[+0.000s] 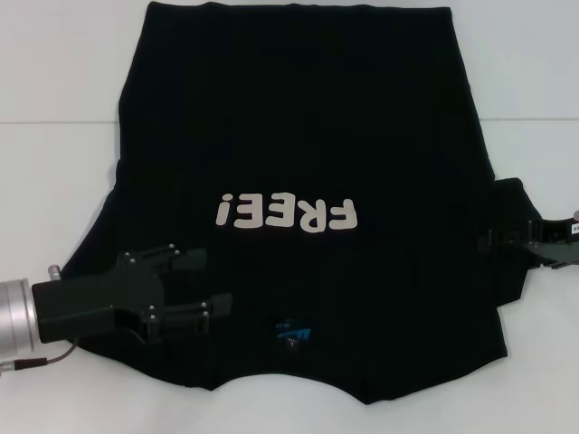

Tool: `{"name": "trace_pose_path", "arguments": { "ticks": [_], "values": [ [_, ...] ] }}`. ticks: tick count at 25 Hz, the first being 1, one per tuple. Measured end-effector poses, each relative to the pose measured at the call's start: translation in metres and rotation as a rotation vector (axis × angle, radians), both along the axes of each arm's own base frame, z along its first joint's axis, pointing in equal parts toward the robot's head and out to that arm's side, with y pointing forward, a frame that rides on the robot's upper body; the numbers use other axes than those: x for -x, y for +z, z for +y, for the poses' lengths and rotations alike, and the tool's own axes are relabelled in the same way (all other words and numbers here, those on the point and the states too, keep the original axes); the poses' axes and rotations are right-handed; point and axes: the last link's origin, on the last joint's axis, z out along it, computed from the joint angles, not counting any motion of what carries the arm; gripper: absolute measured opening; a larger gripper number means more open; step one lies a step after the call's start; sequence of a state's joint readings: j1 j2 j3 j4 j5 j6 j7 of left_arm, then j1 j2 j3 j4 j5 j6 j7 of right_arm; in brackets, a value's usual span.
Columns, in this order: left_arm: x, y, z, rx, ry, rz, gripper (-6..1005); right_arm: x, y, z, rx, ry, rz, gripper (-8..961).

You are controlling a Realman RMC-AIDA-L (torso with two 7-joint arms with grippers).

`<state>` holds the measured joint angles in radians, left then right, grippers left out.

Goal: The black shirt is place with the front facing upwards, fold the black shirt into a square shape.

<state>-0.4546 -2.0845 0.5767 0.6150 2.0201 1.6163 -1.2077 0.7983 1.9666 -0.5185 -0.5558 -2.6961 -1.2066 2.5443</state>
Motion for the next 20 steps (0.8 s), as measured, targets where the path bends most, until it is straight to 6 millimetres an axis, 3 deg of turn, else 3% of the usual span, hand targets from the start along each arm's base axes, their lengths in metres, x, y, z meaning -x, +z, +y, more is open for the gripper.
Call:
{"name": "trace_pose_path", "arguments": {
  "ticks": [4, 10, 15, 20],
  "values": [
    [-0.0001, 0.0003, 0.0003, 0.000, -0.001, 0.001, 791, -0.0012, 0.0023, 0.0008, -0.010, 0.000, -0.008, 931],
    [0.0002, 0.0013, 0.0007, -0.002, 0.001, 0.000, 791, -0.0046, 0.0039, 0.0005, -0.021, -0.002, -0.018, 723],
    [-0.0004, 0.0016, 0.0016, -0.003, -0.001, 0.001, 791, -0.0056, 0.0044, 0.0014, -0.027, -0.003, -0.029, 477],
    [-0.0009, 0.0016, 0.0020, -0.003, -0.002, 0.000, 791, -0.0060, 0.0048, 0.0025, -0.033, -0.003, -0.036, 368]
  ]
}}
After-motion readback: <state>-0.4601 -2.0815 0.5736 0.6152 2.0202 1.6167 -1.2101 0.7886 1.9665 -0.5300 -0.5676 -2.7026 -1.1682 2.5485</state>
